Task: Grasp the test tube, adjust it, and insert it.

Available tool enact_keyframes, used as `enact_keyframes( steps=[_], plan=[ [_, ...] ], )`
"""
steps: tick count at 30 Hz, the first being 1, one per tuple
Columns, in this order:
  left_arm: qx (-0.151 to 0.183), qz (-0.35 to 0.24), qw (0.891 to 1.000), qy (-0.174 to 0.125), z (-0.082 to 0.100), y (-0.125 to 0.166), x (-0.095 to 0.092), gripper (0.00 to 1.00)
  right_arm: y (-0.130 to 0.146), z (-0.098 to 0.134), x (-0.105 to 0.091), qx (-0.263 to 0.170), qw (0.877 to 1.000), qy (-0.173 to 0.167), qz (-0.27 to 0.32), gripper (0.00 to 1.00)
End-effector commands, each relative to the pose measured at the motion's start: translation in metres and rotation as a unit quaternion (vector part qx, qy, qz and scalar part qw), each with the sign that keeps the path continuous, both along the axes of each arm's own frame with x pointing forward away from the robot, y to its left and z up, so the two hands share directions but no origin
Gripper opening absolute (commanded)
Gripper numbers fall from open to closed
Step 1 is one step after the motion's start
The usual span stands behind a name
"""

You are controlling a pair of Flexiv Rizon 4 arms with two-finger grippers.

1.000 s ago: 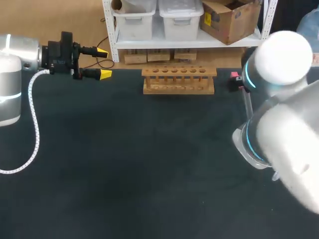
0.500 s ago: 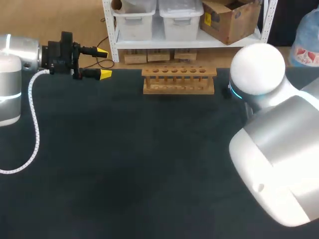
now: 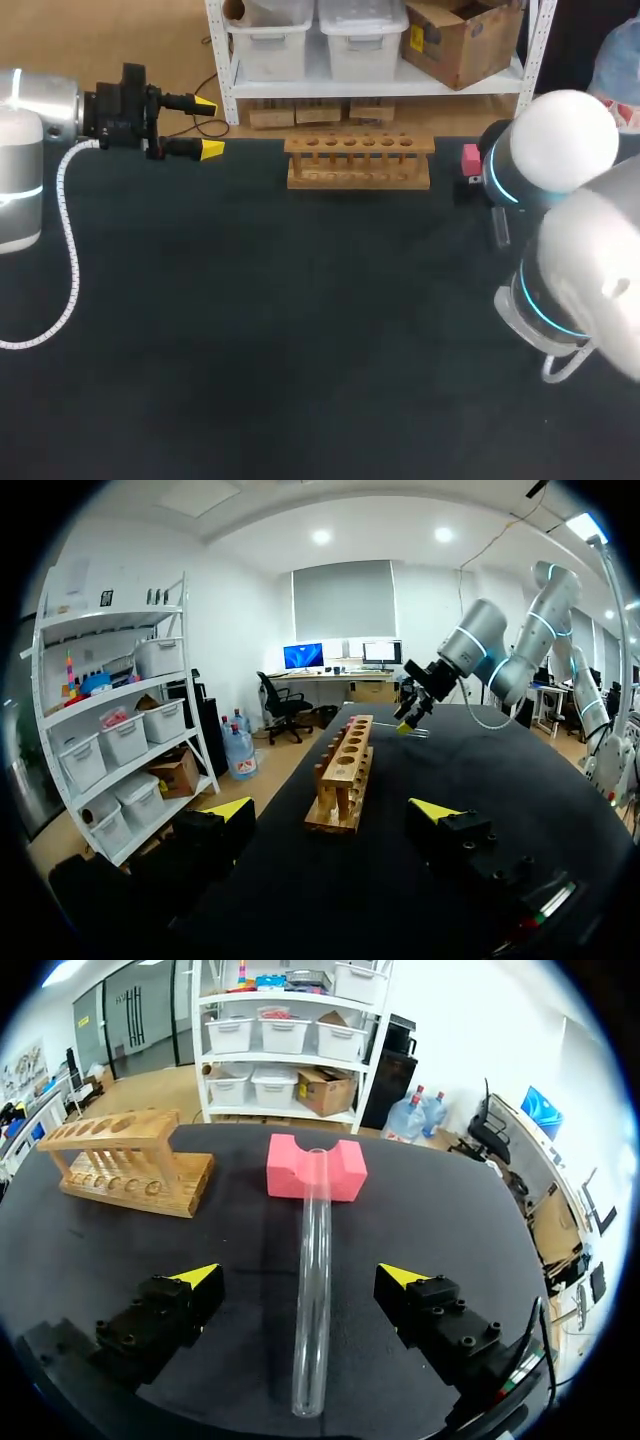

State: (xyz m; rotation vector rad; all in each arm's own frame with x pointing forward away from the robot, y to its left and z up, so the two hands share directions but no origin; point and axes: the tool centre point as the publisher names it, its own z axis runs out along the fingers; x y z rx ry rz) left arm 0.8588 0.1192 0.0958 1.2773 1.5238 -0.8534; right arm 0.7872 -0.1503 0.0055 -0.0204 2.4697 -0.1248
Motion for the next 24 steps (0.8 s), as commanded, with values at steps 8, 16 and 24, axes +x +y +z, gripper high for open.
enact_keyframes(
  steps=[8, 16, 24],
  plan=[
    [0.0, 0.001, 1.0, -0.001, 0.0, 0.0, -0.001, 1.0, -0.002, -0.008, 0.002, 0.044, 0.998, 0.028, 0.04, 0.94],
    [0.0, 0.001, 1.0, -0.001, 0.0, 0.0, -0.001, 1.0, -0.002, -0.015, 0.004, 0.062, 0.996, 0.038, 0.06, 0.95],
    [0.0, 0.001, 1.0, -0.001, 0.0, 0.0, -0.001, 1.0, -0.001, -0.018, 0.005, 0.09, 0.991, 0.043, 0.085, 0.88]
  ],
)
